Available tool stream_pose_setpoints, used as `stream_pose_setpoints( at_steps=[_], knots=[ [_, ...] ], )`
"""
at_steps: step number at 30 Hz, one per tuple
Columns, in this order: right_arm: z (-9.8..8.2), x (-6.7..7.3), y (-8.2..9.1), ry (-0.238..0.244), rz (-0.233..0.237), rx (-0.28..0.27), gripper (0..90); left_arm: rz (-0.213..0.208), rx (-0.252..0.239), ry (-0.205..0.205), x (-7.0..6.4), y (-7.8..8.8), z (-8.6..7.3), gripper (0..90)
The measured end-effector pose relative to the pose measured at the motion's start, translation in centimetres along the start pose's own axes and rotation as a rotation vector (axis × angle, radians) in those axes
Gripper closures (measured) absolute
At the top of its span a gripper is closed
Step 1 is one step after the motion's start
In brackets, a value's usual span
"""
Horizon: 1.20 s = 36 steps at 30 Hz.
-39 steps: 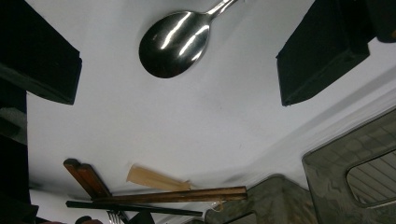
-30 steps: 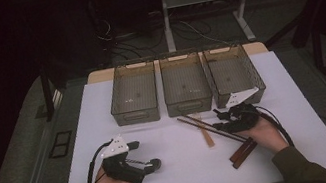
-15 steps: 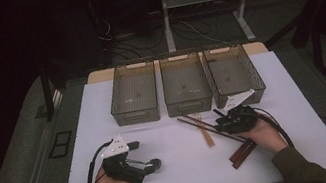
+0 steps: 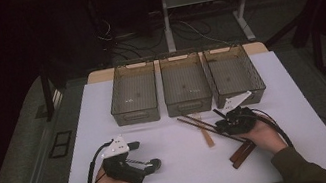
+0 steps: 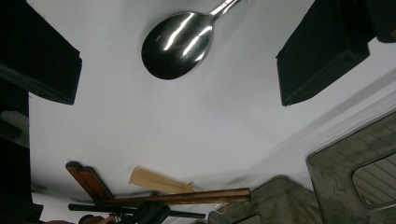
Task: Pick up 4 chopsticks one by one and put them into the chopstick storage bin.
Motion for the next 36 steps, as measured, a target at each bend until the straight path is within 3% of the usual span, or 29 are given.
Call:
stream_pose_setpoints(
  at_steps=[19, 36],
  knots=[
    [-0.21, 0.04, -0.15, 0.024, -0.021, 0.02, 83.3, -0.001, 0.0, -0.003, 0.01, 0.0, 0.0, 0.0],
    [-0.21, 0.1, 0.01, 0.038, -0.022, 0.029, 84.2, -0.002, 0.002, -0.002, -0.03, 0.0, -0.01, 0.0]
  ],
)
Point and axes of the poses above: each handheld gripper's, and its own axes: y roughly backward along the jaws, z roughly out of its top, x roughly to its left, the point moved 7 cm from there along -y, roughly forward along the jaws, and after that the axes turned 1 degree about -y, right-handed, at the moved point
